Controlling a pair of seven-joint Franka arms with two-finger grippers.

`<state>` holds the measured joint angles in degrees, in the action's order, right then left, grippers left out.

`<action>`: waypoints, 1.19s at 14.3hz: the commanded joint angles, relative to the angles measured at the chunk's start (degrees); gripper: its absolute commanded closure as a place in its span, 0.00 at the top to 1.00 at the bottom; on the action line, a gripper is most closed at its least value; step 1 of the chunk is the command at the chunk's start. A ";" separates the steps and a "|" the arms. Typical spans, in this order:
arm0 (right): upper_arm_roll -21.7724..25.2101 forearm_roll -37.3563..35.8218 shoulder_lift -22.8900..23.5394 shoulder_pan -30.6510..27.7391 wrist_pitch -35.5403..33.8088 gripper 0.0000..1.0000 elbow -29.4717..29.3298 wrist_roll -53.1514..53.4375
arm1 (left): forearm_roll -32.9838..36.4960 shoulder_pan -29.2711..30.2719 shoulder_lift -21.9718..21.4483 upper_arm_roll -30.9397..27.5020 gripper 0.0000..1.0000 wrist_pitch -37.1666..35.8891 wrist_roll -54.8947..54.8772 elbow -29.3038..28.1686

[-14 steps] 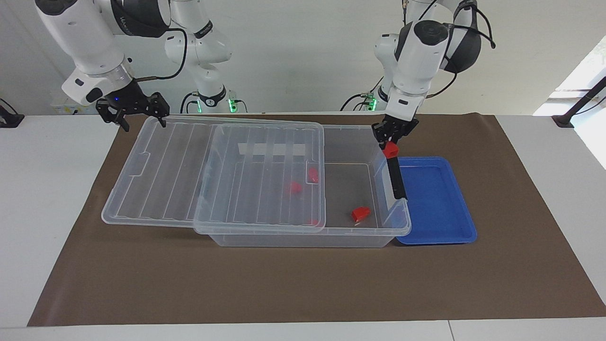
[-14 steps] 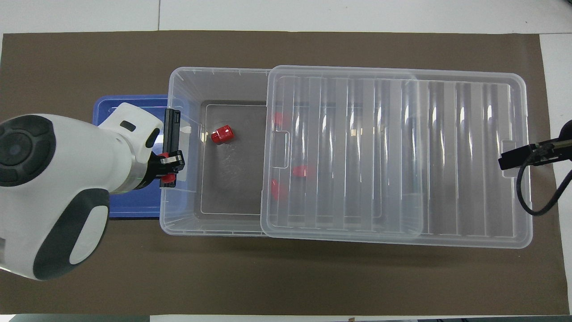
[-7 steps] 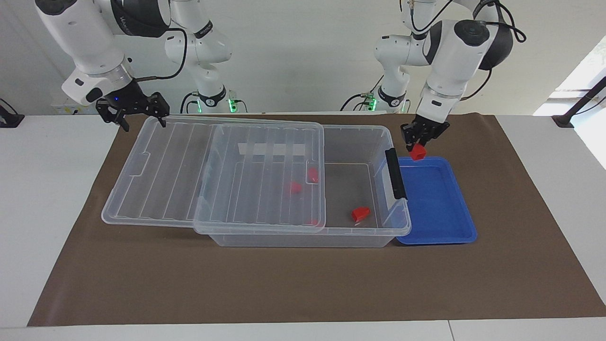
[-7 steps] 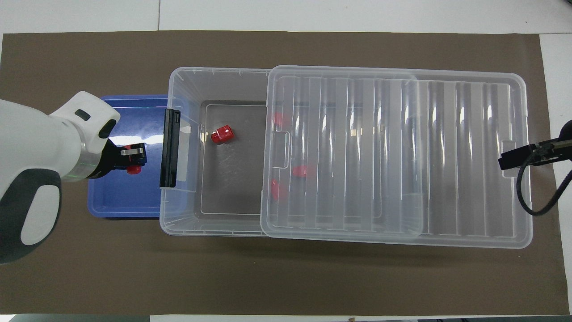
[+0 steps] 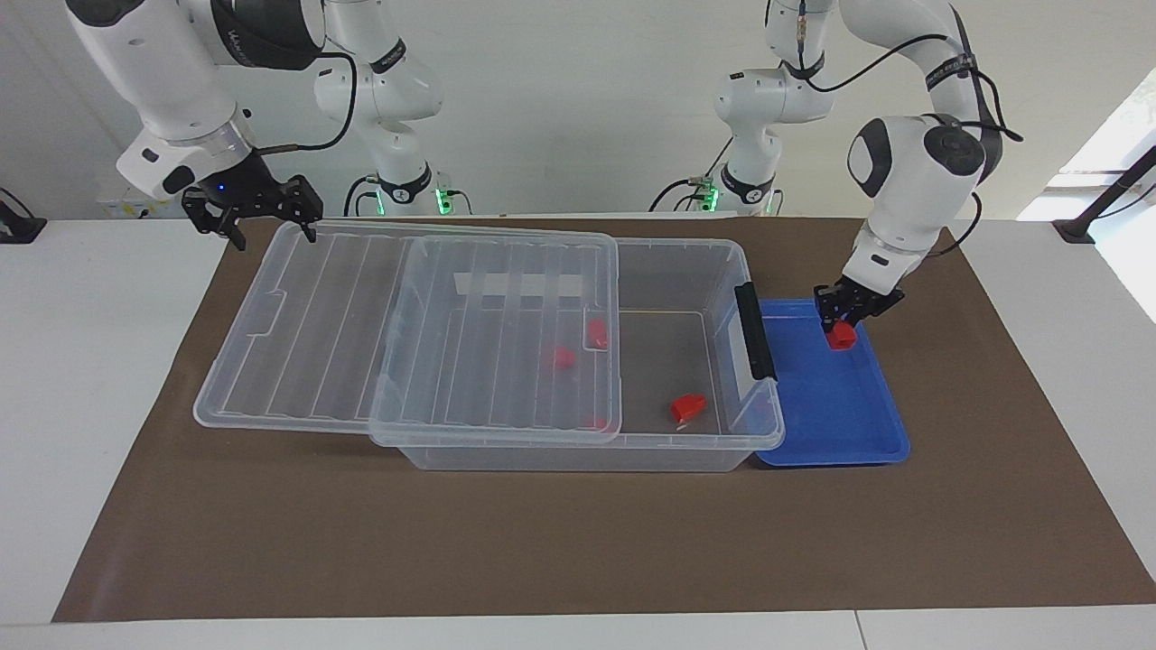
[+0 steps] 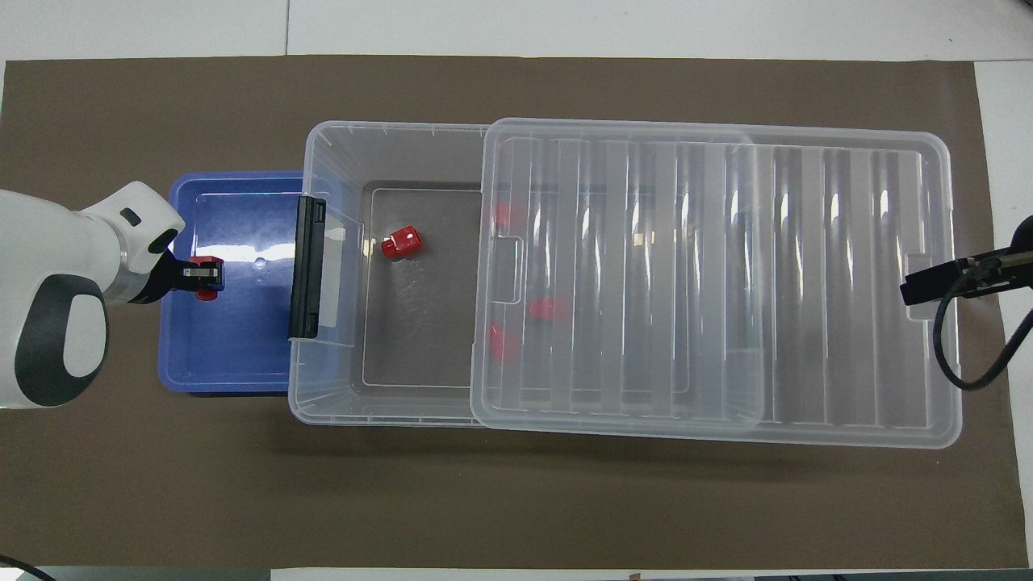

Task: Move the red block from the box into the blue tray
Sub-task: 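Carry the red block with the left gripper over the blue tray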

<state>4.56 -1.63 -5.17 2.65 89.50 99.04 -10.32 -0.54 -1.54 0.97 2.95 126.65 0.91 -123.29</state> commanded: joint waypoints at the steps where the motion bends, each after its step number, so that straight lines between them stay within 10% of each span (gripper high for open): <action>1: -1.13 0.75 0.43 -0.54 -0.38 1.00 -1.22 1.00 | 0.63 0.92 3.85 0.57 0.00 6.31 -1.43 -1.08; 13: -1.04 0.84 8.51 -0.80 -8.73 1.00 -12.56 2.06 | 0.45 0.66 9.13 0.83 0.00 12.57 -3.19 -2.92; 14: -1.04 0.84 8.60 -0.89 -8.73 1.00 -12.56 2.06 | 0.37 0.66 9.13 0.75 0.10 12.40 -3.19 -2.75; 15: -1.04 0.84 8.60 -0.80 -8.73 1.00 -12.56 2.06 | 0.45 0.66 8.96 0.74 0.92 12.31 -3.19 -2.66; 17: -1.04 0.84 8.51 -0.80 -8.73 1.00 -12.56 2.06 | 0.36 0.66 7.56 0.83 1.00 9.17 -2.93 -1.35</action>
<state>3.77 -1.60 3.11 2.16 81.98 87.51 -9.03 -0.54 -0.46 9.91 3.92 137.61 -2.22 -124.94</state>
